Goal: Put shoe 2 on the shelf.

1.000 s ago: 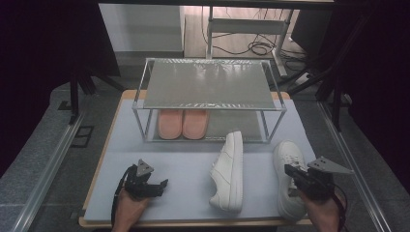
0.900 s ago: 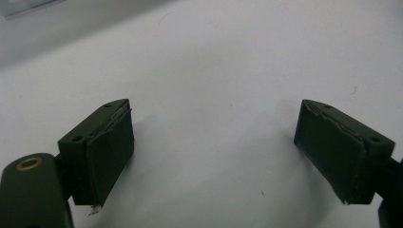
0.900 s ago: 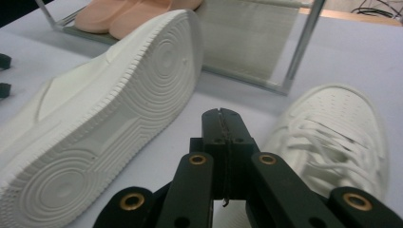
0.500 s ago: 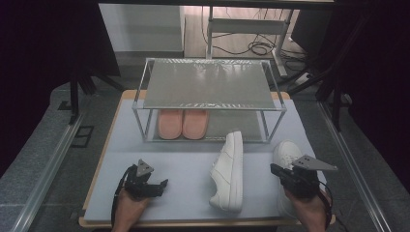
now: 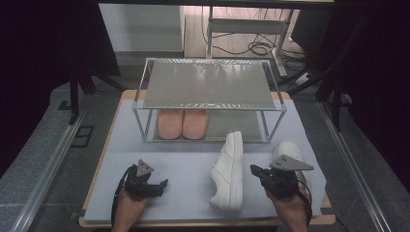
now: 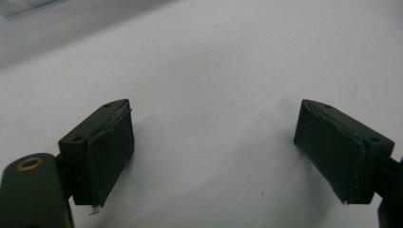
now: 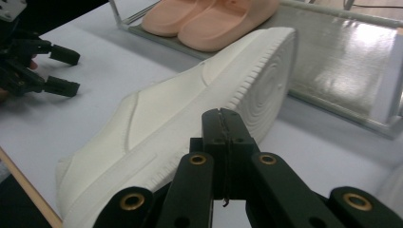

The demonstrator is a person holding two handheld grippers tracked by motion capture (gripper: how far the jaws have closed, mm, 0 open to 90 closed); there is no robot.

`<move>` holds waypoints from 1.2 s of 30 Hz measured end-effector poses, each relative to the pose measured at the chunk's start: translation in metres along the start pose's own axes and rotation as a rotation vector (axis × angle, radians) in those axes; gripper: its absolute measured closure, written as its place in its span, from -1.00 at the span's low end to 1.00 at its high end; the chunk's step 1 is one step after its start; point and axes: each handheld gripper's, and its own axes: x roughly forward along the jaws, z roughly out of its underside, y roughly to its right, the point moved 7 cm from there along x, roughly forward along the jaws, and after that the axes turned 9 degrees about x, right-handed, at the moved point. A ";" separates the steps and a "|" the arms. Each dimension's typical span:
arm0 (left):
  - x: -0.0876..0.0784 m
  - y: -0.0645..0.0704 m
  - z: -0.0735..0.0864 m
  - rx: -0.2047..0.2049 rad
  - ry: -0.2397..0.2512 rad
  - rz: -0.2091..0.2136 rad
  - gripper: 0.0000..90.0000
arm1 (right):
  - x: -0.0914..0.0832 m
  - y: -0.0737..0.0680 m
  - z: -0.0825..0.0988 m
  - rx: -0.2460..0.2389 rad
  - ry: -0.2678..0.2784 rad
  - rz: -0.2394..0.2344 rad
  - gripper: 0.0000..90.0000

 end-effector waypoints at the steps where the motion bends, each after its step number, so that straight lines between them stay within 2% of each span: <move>1: 0.000 0.000 0.000 0.000 0.000 0.000 -0.70 | 0.002 -0.002 0.000 -0.001 -0.001 -0.005 1.00; 6: 0.000 0.000 0.000 0.000 0.000 -0.001 -0.70 | 0.012 -0.010 0.004 -0.011 -0.017 -0.018 1.00; 17: 0.000 0.000 0.000 0.001 0.000 -0.001 -0.70 | 0.032 -0.016 0.010 -0.021 -0.036 -0.025 1.00; 28: 0.000 0.000 0.000 0.001 0.000 -0.001 -0.70 | 0.038 -0.015 0.011 -0.025 -0.039 -0.017 1.00; 36: 0.000 0.000 0.000 0.002 0.001 -0.001 -0.70 | 0.034 -0.012 0.015 -0.022 -0.050 -0.010 1.00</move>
